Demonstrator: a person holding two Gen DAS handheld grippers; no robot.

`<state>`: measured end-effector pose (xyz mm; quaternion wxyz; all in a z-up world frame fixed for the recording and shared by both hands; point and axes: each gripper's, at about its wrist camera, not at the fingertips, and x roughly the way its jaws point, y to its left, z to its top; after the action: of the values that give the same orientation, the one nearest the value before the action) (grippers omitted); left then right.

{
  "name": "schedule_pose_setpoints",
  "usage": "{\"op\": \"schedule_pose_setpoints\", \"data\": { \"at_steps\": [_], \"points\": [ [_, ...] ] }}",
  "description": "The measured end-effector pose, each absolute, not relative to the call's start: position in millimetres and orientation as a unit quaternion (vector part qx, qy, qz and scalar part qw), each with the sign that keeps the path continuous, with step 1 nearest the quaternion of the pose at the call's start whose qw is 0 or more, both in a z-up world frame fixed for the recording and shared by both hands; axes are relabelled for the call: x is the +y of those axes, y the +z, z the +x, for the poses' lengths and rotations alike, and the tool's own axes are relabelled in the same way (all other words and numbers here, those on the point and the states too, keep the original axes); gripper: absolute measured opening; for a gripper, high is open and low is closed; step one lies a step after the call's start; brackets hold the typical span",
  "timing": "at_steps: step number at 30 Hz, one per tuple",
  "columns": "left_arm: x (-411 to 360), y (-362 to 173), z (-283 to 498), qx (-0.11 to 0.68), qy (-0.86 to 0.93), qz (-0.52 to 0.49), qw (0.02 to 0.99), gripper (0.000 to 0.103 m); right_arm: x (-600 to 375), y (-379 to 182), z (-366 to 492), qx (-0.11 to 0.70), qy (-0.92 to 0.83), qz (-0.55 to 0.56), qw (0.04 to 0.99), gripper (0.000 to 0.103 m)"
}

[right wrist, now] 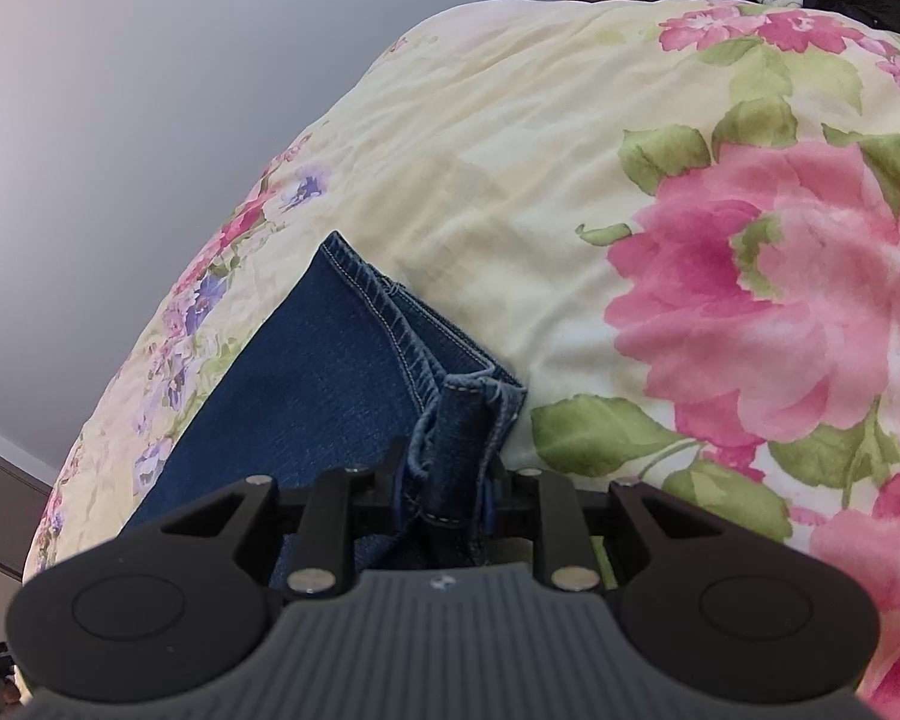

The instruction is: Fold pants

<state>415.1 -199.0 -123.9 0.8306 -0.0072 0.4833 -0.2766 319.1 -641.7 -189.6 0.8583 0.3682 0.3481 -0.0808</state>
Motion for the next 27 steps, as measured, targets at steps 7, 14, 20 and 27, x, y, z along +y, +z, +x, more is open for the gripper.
{"op": "schedule_pose_setpoints", "data": {
  "at_steps": [7, 14, 20, 27],
  "points": [
    [-249.9, -149.9, 454.4, 0.467, -0.244, 0.009, 0.850, 0.021, -647.1, -196.3, 316.3, 0.344, -0.064, 0.378, 0.857, 0.018],
    [-275.4, -162.9, 470.4, 0.470, -0.216, 0.033, 0.855, 0.019, -650.3, -203.5, 318.9, 0.346, -0.058, 0.387, 0.853, 0.019],
    [-274.4, -142.4, 429.2, 0.457, -0.242, 0.044, 0.855, 0.019, -650.0, -204.5, 319.0, 0.351, -0.065, 0.393, 0.847, 0.018],
    [-280.3, -138.7, 354.3, 0.460, -0.277, 0.079, 0.840, 0.015, -645.8, -200.6, 320.5, 0.357, -0.087, 0.399, 0.840, 0.019]
  ]
}}
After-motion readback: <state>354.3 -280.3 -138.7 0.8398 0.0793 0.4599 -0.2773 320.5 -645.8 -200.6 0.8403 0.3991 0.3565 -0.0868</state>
